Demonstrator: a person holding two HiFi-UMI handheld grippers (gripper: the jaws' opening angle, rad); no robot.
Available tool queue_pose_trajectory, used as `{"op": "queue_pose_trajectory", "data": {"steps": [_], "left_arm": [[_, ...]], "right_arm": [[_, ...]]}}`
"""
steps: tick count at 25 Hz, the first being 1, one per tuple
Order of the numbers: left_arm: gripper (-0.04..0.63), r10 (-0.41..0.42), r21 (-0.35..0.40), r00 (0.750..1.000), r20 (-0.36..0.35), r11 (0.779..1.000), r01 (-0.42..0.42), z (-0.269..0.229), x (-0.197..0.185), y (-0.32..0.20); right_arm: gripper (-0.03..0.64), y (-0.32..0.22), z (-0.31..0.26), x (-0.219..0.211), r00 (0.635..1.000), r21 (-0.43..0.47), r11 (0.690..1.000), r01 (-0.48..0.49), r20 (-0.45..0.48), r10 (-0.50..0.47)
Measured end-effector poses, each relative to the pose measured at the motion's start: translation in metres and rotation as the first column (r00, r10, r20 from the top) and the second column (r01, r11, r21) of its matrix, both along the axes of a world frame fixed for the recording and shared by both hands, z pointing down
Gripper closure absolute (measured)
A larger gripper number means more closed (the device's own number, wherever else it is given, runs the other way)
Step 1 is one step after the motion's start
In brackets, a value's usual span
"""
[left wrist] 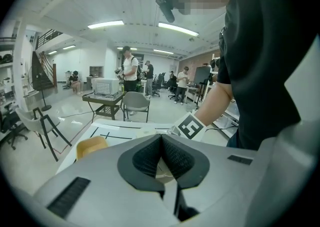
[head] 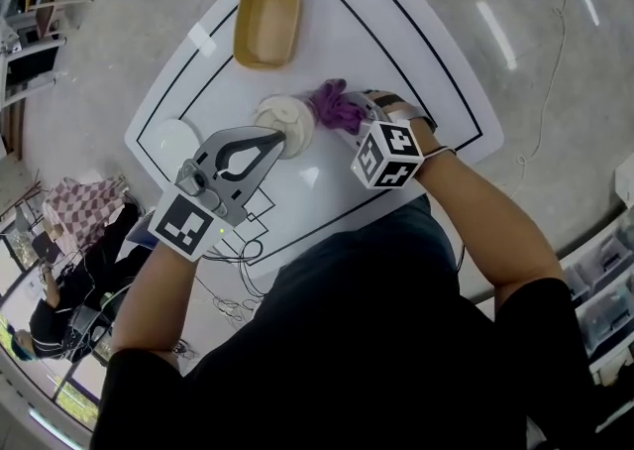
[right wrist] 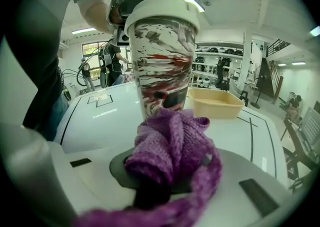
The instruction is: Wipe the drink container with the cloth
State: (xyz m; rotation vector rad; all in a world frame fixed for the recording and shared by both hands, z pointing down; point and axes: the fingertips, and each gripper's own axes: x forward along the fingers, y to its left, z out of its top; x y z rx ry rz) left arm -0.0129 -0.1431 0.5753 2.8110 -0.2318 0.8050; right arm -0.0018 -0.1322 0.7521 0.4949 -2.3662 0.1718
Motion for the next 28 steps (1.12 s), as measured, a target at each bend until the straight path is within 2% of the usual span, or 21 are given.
{"op": "queue_pose_trajectory", "data": {"steps": [8,12,14,17,22,24,25,28], "left_arm": [[0.574,0.003,-0.002,1.000,0.004,1.000,-0.003,0.002,-0.003,0.000],[0.574,0.046,0.032,0.999,0.011,0.998,-0.047,0.003,-0.005,0.001],[0.574,0.049,0.036,0.999,0.005,0.998,-0.049,0.002,-0.005,0.000],[0.574,0.062,0.044,0.998,0.005,0.997,-0.062,0.001,-0.005,-0.001],[0.574,0.059,0.038,0.998,0.008,0.998,-0.059,0.001,-0.006,-0.002],[0.574,0.056,0.033,0.998,0.010,0.998,-0.056,0.002,-0.006,-0.002],[0.574,0.056,0.031,0.998,0.010,0.998,-0.056,0.002,-0.007,-0.002],[0.574,0.057,0.026,0.998,0.008,0.998,-0.057,0.000,-0.007,-0.002]], "right_arm": [[0.529,0.000,-0.007,0.004,0.998,-0.054,0.998,0.024,0.054,-0.021],[0.529,-0.006,-0.027,0.016,0.989,-0.108,0.992,0.071,0.137,-0.056],[0.529,-0.013,-0.043,0.024,0.975,-0.161,0.982,0.103,0.209,-0.069],[0.529,-0.035,-0.076,0.031,0.923,-0.301,0.944,0.138,0.385,-0.012],[0.532,-0.082,-0.126,0.031,0.775,-0.438,0.867,0.238,0.624,0.102],[0.532,-0.093,-0.137,0.025,0.724,-0.472,0.834,0.286,0.677,0.134],[0.532,-0.096,-0.139,0.021,0.710,-0.487,0.817,0.308,0.690,0.144],[0.534,-0.091,-0.135,0.008,0.695,-0.537,0.759,0.369,0.701,0.158]]}}
